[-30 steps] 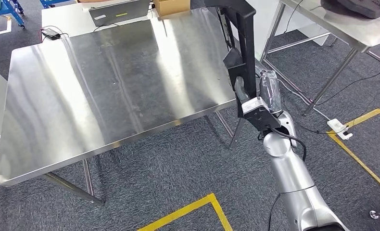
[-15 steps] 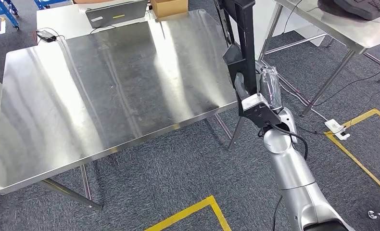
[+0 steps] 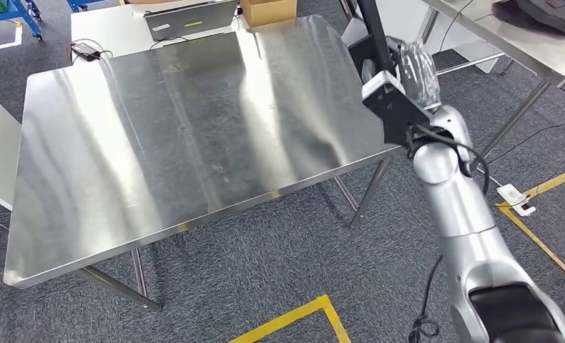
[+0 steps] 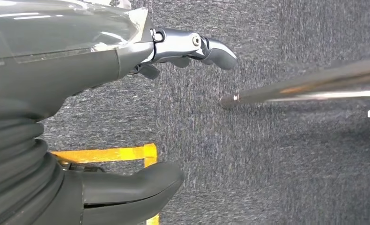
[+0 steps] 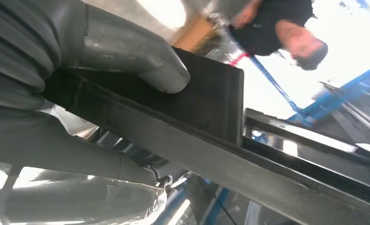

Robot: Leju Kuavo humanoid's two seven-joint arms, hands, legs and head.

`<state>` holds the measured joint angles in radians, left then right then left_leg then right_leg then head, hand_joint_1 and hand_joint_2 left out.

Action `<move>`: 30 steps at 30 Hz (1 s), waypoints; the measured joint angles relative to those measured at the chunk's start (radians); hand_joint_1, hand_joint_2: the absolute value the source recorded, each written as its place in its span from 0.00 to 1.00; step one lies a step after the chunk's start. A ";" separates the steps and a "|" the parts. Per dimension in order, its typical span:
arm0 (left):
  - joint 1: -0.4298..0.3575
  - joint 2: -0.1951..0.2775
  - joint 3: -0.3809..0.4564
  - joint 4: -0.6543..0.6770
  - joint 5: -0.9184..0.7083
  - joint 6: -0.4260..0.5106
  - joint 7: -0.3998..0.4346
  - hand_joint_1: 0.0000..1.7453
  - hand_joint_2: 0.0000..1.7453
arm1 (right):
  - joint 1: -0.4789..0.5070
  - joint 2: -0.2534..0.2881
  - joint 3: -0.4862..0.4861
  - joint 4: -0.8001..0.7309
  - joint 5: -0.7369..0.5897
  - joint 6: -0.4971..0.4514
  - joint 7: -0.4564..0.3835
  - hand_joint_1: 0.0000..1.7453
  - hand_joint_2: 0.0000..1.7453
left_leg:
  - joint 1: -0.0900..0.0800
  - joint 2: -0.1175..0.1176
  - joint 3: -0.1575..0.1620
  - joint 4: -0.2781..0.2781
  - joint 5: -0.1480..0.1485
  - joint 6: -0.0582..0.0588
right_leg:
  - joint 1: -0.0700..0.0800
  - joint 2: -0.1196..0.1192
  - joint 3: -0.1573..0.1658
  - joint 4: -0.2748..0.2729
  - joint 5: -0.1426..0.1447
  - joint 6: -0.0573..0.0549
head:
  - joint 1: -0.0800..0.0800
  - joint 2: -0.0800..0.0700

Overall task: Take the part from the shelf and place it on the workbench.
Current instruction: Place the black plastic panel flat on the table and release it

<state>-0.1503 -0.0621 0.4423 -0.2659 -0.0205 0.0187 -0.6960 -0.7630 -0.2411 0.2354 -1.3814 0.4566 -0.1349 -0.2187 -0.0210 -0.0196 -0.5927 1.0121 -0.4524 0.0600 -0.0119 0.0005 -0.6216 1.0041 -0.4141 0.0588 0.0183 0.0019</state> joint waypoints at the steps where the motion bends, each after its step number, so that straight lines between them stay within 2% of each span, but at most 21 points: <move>1: -0.001 0.000 -0.001 0.000 -0.002 0.000 0.003 0.00 1.00 | -0.037 -0.013 0.005 0.027 0.006 0.020 0.017 1.00 1.00 | -0.001 0.000 -0.001 0.001 -0.002 -0.003 | 0.001 0.000 0.002 -0.001 0.001 -0.006 | 0.000 0.000; 4: -0.005 -0.001 -0.003 0.000 -0.006 0.000 0.011 0.00 1.00 | -0.125 -0.037 0.021 0.096 0.018 0.055 0.042 1.00 1.00 | 0.005 0.002 -0.016 0.028 -0.023 -0.019 | -0.011 0.000 0.009 -0.009 0.002 -0.024 | -0.001 0.000; 6: -0.008 -0.002 -0.004 0.000 -0.007 0.000 0.016 0.00 1.00 | -0.172 -0.044 0.036 0.140 0.031 0.071 0.049 1.00 1.00 | 0.012 0.005 -0.068 0.132 -0.073 -0.036 | -0.016 -0.001 0.015 -0.012 0.000 -0.033 | -0.002 0.000; 8: -0.009 -0.002 -0.004 0.000 -0.007 0.000 0.022 0.00 1.00 | -0.212 -0.051 0.057 0.196 0.044 0.095 0.054 1.00 1.00 | 0.024 0.009 -0.142 0.262 -0.115 -0.049 | -0.017 -0.001 0.017 -0.012 -0.003 -0.038 | -0.002 0.000; 9: -0.010 -0.001 -0.005 0.000 -0.007 0.000 0.026 0.00 1.00 | -0.226 -0.054 0.068 0.224 0.049 0.106 0.055 1.00 1.00 | 0.030 0.011 -0.165 0.292 -0.113 -0.053 | -0.018 0.000 0.019 -0.012 -0.005 -0.038 | -0.002 0.000; 10: -0.010 -0.001 -0.006 0.000 -0.007 0.000 0.029 0.00 1.00 | -0.239 -0.057 0.078 0.251 0.053 0.119 0.056 1.00 1.00 | 0.035 0.014 -0.168 0.279 -0.090 -0.057 | -0.019 0.000 0.022 -0.011 -0.007 -0.037 | -0.002 0.000; 11: -0.012 0.001 -0.006 0.000 -0.006 0.000 0.031 0.00 1.00 | -0.252 -0.060 0.089 0.277 0.055 0.130 0.055 1.00 1.00 | 0.040 0.016 -0.150 0.228 -0.051 -0.060 | -0.021 0.001 0.026 -0.011 -0.010 -0.034 | -0.002 0.000; 13: -0.016 0.003 -0.007 0.000 -0.004 0.000 0.034 0.00 1.00 | -0.283 -0.064 0.109 0.324 0.058 0.148 0.053 1.00 1.00 | 0.045 0.018 -0.089 0.088 0.019 -0.063 | -0.021 0.001 0.033 -0.009 -0.017 -0.023 | -0.003 0.000; 14: -0.018 0.004 -0.007 0.001 -0.004 0.000 0.035 0.00 1.00 | -0.301 -0.067 0.117 0.344 0.057 0.154 0.052 1.00 1.00 | 0.044 0.017 -0.066 0.042 0.034 -0.062 | -0.019 0.001 0.033 -0.008 -0.019 -0.017 | -0.003 0.000; 15: -0.020 0.004 -0.007 0.001 -0.003 0.000 0.037 0.00 1.00 | -0.318 -0.069 0.124 0.361 0.056 0.157 0.050 1.00 1.00 | 0.041 0.016 -0.054 0.019 0.035 -0.058 | -0.016 0.001 0.032 -0.008 -0.021 -0.012 | -0.002 0.000; 16: -0.022 0.005 -0.007 0.001 -0.002 0.000 0.038 0.00 1.00 | -0.333 -0.071 0.131 0.376 0.056 0.160 0.049 1.00 1.00 | 0.037 0.015 -0.051 0.016 0.030 -0.052 | -0.013 0.001 0.031 -0.009 -0.020 -0.006 | -0.002 0.000; 19: -0.026 0.006 -0.008 0.001 -0.001 -0.001 0.040 0.00 1.00 | -0.365 -0.078 0.150 0.419 0.052 0.177 0.047 1.00 1.00 | 0.030 0.014 -0.044 0.008 0.033 -0.024 | -0.011 -0.001 0.021 0.007 -0.032 0.010 | -0.001 0.000; 20: -0.028 0.006 -0.008 0.001 -0.001 -0.001 0.040 0.00 1.00 | -0.375 -0.081 0.157 0.434 0.049 0.184 0.046 1.00 1.00 | 0.030 0.014 -0.041 0.004 0.034 -0.014 | -0.010 -0.001 0.000 0.044 -0.049 0.010 | -0.001 0.000; 22: -0.031 0.008 -0.009 0.001 -0.001 -0.003 0.041 0.00 1.00 | -0.394 -0.092 0.173 0.469 0.044 0.201 0.043 1.00 1.00 | 0.029 0.012 -0.040 0.002 0.033 -0.001 | -0.010 0.000 -0.073 0.179 -0.099 0.003 | 0.000 0.000; 23: -0.031 0.009 -0.009 0.001 -0.001 -0.004 0.042 0.00 1.00 | -0.401 -0.098 0.182 0.488 0.042 0.210 0.042 1.00 1.00 | 0.027 0.011 -0.040 0.002 0.032 0.002 | -0.009 0.000 -0.111 0.247 -0.119 0.003 | 0.000 0.000; 24: -0.031 0.009 -0.009 0.001 -0.001 -0.006 0.043 0.00 1.00 | -0.406 -0.104 0.191 0.505 0.041 0.219 0.042 1.00 1.00 | 0.026 0.010 -0.039 0.003 0.031 0.003 | -0.008 0.000 -0.137 0.289 -0.126 0.005 | 0.001 0.000; 25: -0.031 0.010 -0.010 0.002 -0.001 -0.007 0.044 0.00 1.00 | -0.410 -0.111 0.200 0.521 0.040 0.227 0.042 1.00 1.00 | 0.024 0.009 -0.037 0.003 0.030 0.004 | -0.006 0.000 -0.143 0.289 -0.117 0.011 | 0.001 0.000; 26: -0.032 0.010 -0.011 0.002 -0.001 -0.008 0.044 0.00 1.00 | -0.414 -0.117 0.207 0.534 0.040 0.233 0.042 1.00 1.00 | 0.023 0.007 -0.035 0.004 0.028 0.005 | -0.006 0.000 -0.127 0.246 -0.093 0.017 | 0.001 0.000; 27: -0.033 0.009 -0.013 0.002 -0.001 -0.009 0.044 0.00 1.00 | -0.419 -0.124 0.214 0.545 0.039 0.237 0.041 1.00 1.00 | 0.021 0.006 -0.032 0.004 0.026 0.004 | -0.006 0.000 -0.095 0.174 -0.061 0.022 | 0.001 0.000; 29: -0.034 0.010 -0.018 0.002 -0.001 -0.010 0.045 0.00 1.00 | -0.433 -0.134 0.227 0.565 0.039 0.242 0.041 1.00 1.00 | 0.017 0.003 -0.030 0.005 0.021 -0.001 | -0.002 -0.001 -0.029 0.039 -0.008 0.021 | 0.001 0.000; 30: -0.035 0.010 -0.019 0.002 -0.001 -0.010 0.045 0.00 1.00 | -0.441 -0.138 0.233 0.574 0.040 0.243 0.041 1.00 1.00 | 0.015 0.003 -0.030 0.006 0.020 -0.004 | 0.000 -0.001 -0.012 0.005 0.004 0.014 | 0.000 0.000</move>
<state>-0.1849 -0.0516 0.4229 -0.2640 -0.0217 0.0087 -0.6506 -1.2036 -0.3790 0.4685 -0.8073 0.4962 0.1084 -0.1774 -0.0063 -0.0167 -0.6230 1.0179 -0.4328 0.0563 -0.0120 -0.0002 -0.6332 1.0088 -0.4096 0.0731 0.0188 0.0019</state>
